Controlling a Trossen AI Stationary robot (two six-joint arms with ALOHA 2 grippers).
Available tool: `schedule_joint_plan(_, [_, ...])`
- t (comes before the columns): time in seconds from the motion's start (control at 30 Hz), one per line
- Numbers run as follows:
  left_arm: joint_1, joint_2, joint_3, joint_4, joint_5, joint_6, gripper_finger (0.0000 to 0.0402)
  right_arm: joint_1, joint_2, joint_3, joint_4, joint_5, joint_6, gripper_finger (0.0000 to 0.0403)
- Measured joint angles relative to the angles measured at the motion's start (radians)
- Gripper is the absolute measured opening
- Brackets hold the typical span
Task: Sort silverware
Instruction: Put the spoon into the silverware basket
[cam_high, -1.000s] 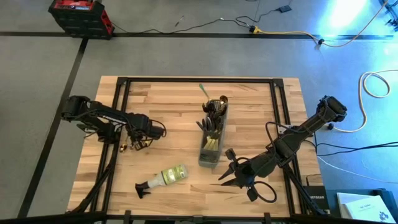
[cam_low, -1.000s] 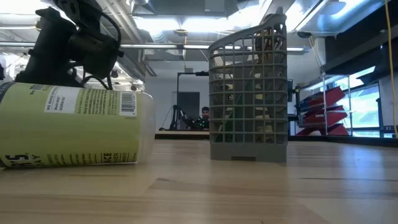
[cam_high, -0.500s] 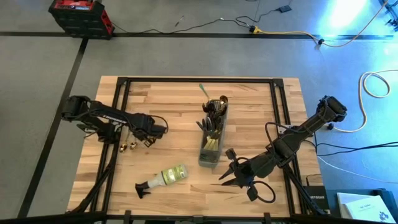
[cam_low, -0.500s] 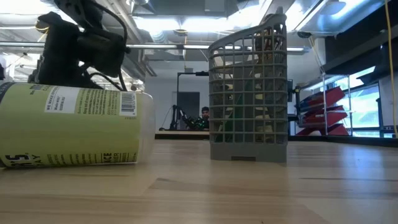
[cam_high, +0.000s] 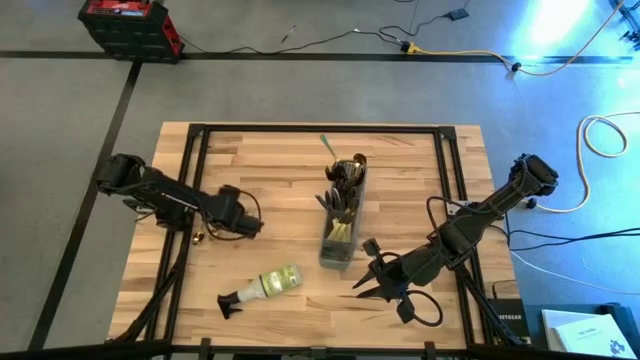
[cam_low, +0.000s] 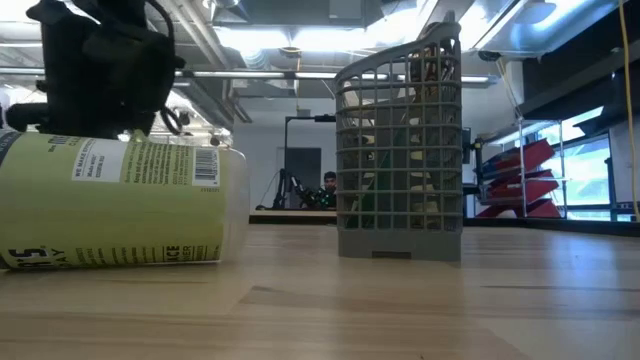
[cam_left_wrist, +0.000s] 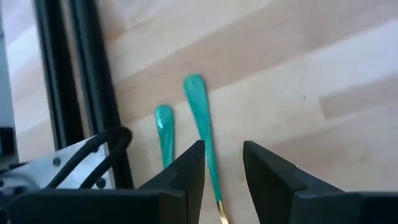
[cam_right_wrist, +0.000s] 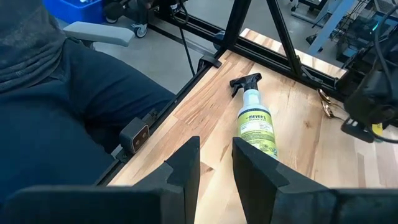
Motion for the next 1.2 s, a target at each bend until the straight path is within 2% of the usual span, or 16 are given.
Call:
schedule_joint_plan(0.23, [-0.05,-0.012,-0.028,-0.049,-0.055,-0.283,0.0095,0.0,0.0,0.0,-0.002,0.0,0.005,0.0076])
schedule_joint_plan(0.4, [-0.122,-0.052,-0.049,-0.007,-0.057,-0.435,0.0095,0.0,0.0,0.0,-0.023,0.0,0.024,0.0076])
schedule_joint_plan(0.5, [-0.157,-0.07,-0.063,0.001,-0.092,-0.506,0.0095,0.0,0.0,0.0,-0.021,0.0,0.026,0.0076])
schedule_joint_plan(0.67, [-0.182,-0.054,-0.09,0.035,-0.108,-0.461,0.0095,0.0,0.0,0.0,-0.019,0.0,0.026,0.0076])
schedule_joint_plan(0.8, [-0.195,-0.046,-0.106,0.072,-0.074,-0.44,0.0095,0.0,0.0,0.0,-0.019,0.0,0.026,0.0076])
schedule_joint_plan(1.2, [-0.299,-0.045,-0.117,0.071,-0.12,-0.665,0.0095,0.0,0.0,0.0,-0.018,0.0,0.026,0.0076])
